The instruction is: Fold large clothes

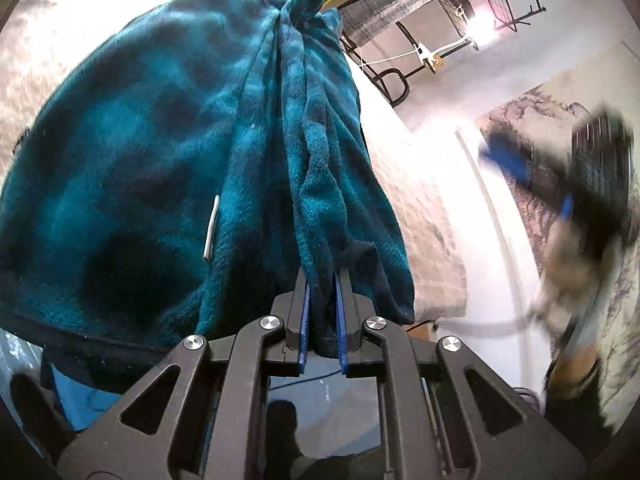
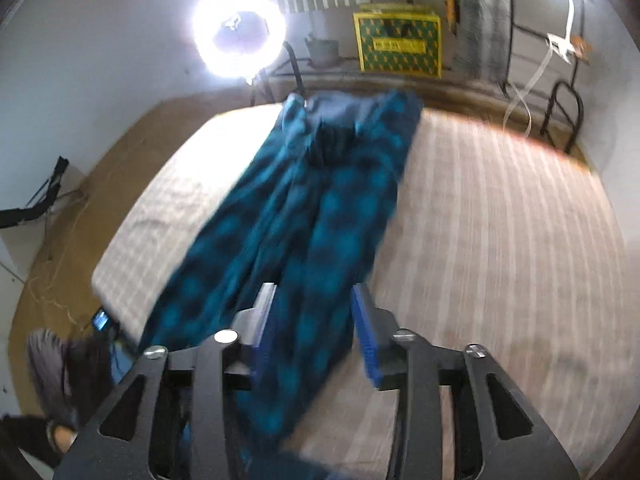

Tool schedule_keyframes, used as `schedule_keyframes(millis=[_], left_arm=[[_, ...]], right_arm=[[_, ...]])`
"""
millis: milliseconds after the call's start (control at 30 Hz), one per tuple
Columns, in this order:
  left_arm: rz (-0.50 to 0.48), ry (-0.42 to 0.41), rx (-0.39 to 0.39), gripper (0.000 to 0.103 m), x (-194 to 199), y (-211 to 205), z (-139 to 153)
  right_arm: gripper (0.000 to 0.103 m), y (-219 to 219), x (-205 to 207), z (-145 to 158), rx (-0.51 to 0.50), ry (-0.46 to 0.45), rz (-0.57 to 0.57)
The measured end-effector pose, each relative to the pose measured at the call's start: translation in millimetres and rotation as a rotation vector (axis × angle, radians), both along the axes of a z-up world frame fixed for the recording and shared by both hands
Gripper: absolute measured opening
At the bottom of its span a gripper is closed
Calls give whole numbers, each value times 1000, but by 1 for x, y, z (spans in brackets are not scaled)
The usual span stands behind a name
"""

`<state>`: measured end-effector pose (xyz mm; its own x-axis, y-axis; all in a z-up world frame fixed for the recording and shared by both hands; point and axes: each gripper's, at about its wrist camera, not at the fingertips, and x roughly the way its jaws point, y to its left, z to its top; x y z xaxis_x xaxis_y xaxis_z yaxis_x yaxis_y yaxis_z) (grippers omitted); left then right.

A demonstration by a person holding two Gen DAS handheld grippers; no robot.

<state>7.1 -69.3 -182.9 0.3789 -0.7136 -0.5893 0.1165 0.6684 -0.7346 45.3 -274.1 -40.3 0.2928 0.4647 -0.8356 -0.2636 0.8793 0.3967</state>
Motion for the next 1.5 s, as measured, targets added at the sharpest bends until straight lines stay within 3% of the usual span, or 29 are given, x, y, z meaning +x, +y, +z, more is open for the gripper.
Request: schedule_keyframes(millis=[167,267,367,400,433,500,567,633,733,800,900,1000,1067,1167,1267,1333,1433,1500], left_arm=[[19,70,-174,9,4,16,-13],[19,76,-199,9,4,20,-13],[18,89,-259,9,6,23,-15],[20,91,-284,9,7,25,-14],[20,94,-315,9,8,24,-13],[14,84,-360,9,9,25,-12],[-10,43,-202,9,8,21,-7],[-42,33,-98,11,5,14,-8],[-75,-10,50,15,-5,9,2],[-104,-54,110,15,-16,10,17],[-99,-160,184,16,-29,11,46],[-120,-257,240,16,-20,-1,68],[-123,-262,250,16,-6,-8,71],[-203,-234,305,16,23,-34,61],[-259,-204,520,16,35,-49,40],[-282,-176,585,14,28,-42,22],[-257,-217,564,14,12,-19,14],[-251,-218,520,14,9,-13,19]], right_arm=[[49,-6,-39,-62,101,161,-79],[49,-3,-47,-95,213,253,-130],[49,15,-50,-115,200,286,-113],[45,18,-54,-116,204,289,-107],[19,22,-54,-118,240,300,-97],[14,20,-55,-103,239,274,-113],[12,15,-59,-78,194,193,-112],[12,16,-64,-62,116,144,-98],[20,42,-73,-65,-57,119,-3],[24,46,-78,-70,-101,119,29],[31,27,-80,-69,-48,120,-23],[31,9,-76,-63,33,83,-106],[31,5,-74,-61,71,67,-115],[31,13,-70,-68,50,68,-105],[31,23,-70,-81,29,98,-86],[34,26,-74,-84,21,100,-70],[47,26,-77,-84,18,81,-57],[47,25,-77,-87,17,94,-56]])
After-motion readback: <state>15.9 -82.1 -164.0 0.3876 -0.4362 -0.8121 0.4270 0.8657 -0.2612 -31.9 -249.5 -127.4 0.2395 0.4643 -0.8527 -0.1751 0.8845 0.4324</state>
